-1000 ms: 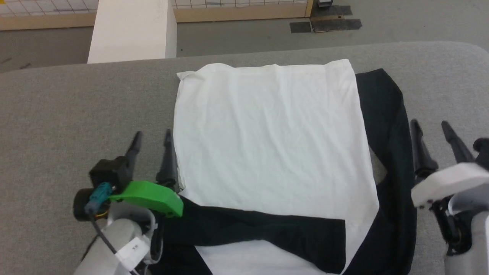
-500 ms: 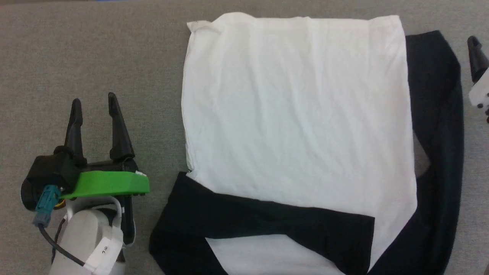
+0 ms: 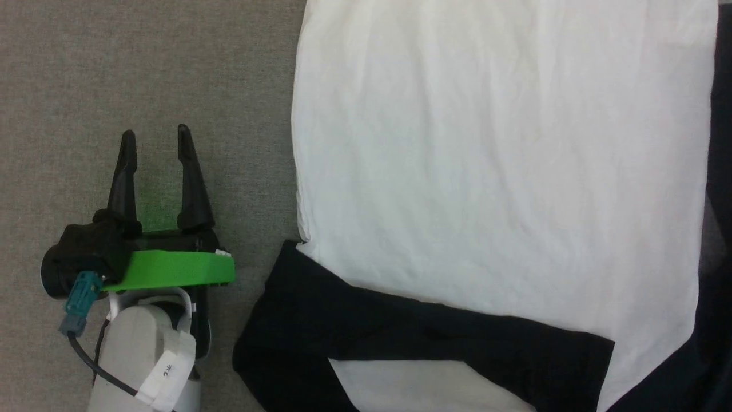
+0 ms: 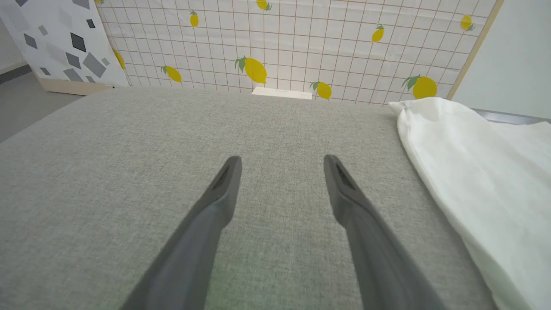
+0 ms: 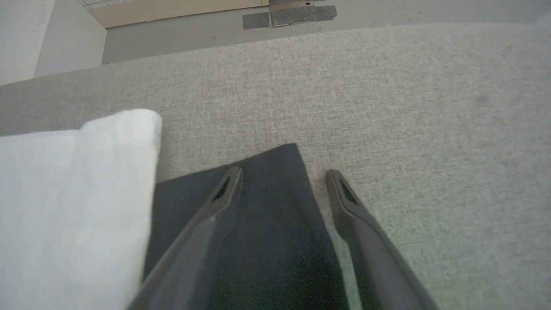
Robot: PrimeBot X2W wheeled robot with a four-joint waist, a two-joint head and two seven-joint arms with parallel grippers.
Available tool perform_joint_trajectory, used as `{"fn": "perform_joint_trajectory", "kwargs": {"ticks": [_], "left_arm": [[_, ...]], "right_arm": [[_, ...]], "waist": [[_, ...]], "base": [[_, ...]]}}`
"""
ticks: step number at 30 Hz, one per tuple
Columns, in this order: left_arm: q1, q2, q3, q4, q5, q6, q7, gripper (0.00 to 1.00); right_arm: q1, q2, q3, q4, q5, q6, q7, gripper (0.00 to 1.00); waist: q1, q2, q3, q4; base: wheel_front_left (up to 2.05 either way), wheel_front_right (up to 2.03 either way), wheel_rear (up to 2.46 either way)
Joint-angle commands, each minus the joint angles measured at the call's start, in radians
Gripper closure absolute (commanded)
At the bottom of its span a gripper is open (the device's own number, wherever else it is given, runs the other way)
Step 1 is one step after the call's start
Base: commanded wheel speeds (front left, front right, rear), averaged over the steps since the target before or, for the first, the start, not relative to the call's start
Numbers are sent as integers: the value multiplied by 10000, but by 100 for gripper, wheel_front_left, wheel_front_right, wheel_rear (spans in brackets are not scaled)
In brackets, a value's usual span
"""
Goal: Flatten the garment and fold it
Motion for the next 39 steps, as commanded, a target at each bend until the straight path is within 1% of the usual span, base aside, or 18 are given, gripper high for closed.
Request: {"fn": "perform_joint_trajectory", "kwargs": {"ticks": [1,2,3,5,11,15,19,23,27,29,33,35,39], "left_arm": [[-141,-91,47,9,119,-99,-75,0],[-135,-126,80,36,190,-168,-75,0],[-120,-153,105,59,235,-220,-75,0],[-66,-209,164,116,324,-325,-75,0],[297,-312,376,349,545,-579,-76,0],[662,-345,421,591,729,-739,-76,0],[1008,-370,410,773,927,-834,-76,0],[1436,-383,387,1015,1027,-940,-76,0],[1853,-404,422,1132,1014,-976,-76,0],[2043,-411,432,1151,1005,-996,-76,0],[2259,-419,424,1196,1022,-1045,-76,0],[2314,-427,390,1215,1029,-1044,-76,0],[2325,-439,283,1293,1027,-1078,-76,0]], "right_arm": [[137,84,-71,339,-119,-15,351,65],[170,91,-117,408,-170,-15,532,90],[213,100,-120,424,-190,-15,635,100],[355,64,-132,327,-226,-15,584,100],[1160,-206,-403,-117,-346,-15,-456,100],[1922,-563,-608,-360,-272,-15,-1071,100],[2797,-791,-880,-966,-93,-15,-1468,100],[3682,-920,-844,-1909,233,-15,-1451,100],[4582,-838,-619,-3435,616,-15,-847,100],[5035,-752,-421,-4485,733,-15,-352,100],[5888,-496,32,-6964,820,-15,828,100],[6247,-317,410,-8381,861,-15,1460,100],[6562,-92,1469,-10455,1160,-15,2340,100]], "waist": [[-1,0,31,131],[-1,0,-58,127],[-1,0,-133,119],[-1,0,-347,84],[-1,0,-1354,-251],[-1,0,-2228,-515],[-1,0,-3146,-742],[-1,0,-3979,-1028],[-1,0,-4618,-1291],[-1,0,-4830,-1410],[-1,0,-5080,-1521],[-1,0,-5159,-1538],[-1,0,-5232,-1475]], "base": [[0,0,0],[0,0,0],[0,0,0],[0,0,0],[0,0,0],[0,0,0],[0,0,0],[0,0,0],[0,0,0],[0,0,0],[0,0,0],[0,0,0],[0,0,0]]}}
